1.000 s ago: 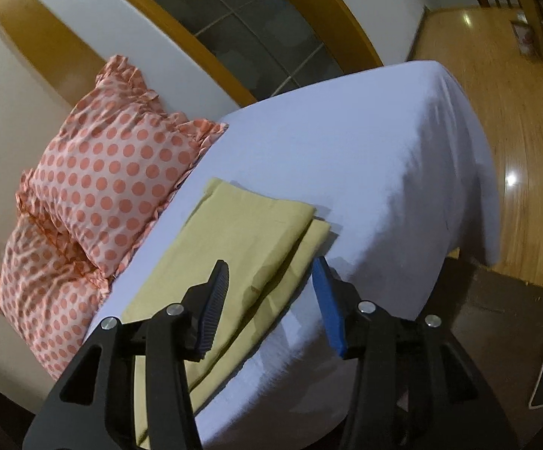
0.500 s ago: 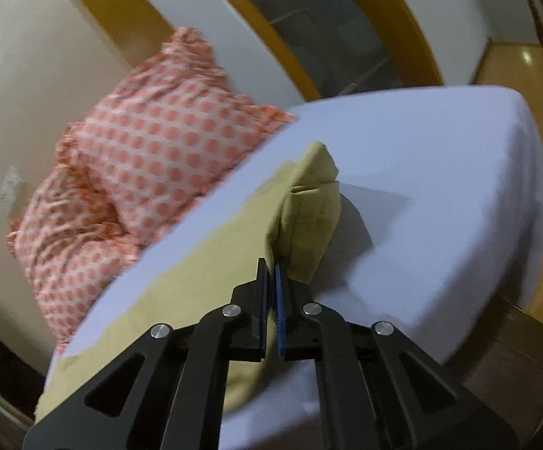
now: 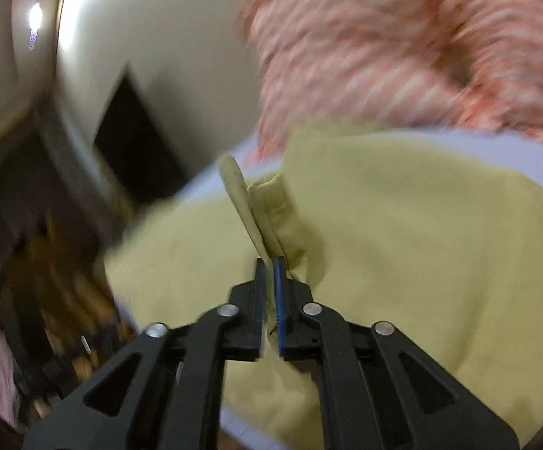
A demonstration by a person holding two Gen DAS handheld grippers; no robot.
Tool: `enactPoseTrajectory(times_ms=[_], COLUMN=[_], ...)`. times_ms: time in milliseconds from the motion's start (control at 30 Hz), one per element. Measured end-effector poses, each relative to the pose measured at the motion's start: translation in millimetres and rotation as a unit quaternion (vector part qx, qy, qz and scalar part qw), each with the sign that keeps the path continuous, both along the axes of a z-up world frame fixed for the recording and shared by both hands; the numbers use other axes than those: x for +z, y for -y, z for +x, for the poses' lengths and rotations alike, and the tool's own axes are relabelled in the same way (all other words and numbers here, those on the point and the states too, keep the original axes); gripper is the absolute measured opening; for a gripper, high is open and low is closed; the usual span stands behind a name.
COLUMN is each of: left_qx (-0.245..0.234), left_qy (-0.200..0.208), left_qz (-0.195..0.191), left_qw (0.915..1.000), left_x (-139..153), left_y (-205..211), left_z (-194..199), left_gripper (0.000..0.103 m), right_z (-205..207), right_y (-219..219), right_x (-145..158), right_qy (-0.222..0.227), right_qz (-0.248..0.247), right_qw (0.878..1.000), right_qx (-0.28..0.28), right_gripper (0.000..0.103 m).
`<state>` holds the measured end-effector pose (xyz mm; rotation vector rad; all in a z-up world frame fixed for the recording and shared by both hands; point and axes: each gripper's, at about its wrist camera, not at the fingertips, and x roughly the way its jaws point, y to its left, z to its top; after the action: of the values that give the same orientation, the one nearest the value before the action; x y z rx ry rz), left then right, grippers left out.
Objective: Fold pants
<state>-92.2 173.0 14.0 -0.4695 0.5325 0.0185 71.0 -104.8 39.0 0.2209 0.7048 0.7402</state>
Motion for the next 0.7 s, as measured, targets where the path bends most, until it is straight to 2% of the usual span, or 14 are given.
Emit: enactPoseTrajectory(times_ms=[67,100,133,233,367,533,700], left_qx=[0.001,0.002,0.003,0.001,-0.004,0.006,0.023], left_qy=[-0.007,-0.012,-0.017,-0.031,-0.035,-0.036,-0.029], left_qz=[0.006,0.010,0.014,0.017,0.014,-0.001,-0.023], left_qw=[1.0000,0.9999,0.9998,0.9994,0.9993,0.9993,0.9991], left_x=[-3,-5,-7,-12,-15,-14,-9], left_y=[-4,-6,-9,-12,-13,-18,-25], left_z=[-1,0,1,8,17,25,22], left_gripper=[0.084,0.084,0.084,0.084,0.084,0.091,0.091], right_z=[-6,-8,-9,-7,2,0,0], right_y=[-4,2,12,34,60,59,50], right_x=[-8,-7,-5,3,-2,-13,-15], right_qy=[-0.008,-0.005,0.003,0.021,-0.005,-0.021,-0.021], right_qz=[-0.016,-0.012,-0.005,0.003,0.013,0.014,0.011], right_qw=[1.000,1.000,1.000,0.997,0.994,0.993,0.995], right_qx=[-0.002,-0.009,-0.024,-0.072,-0.112,-0.111,-0.100], right_gripper=[0.028,0.056,0.080,0.081,0.081,0.081,0.081])
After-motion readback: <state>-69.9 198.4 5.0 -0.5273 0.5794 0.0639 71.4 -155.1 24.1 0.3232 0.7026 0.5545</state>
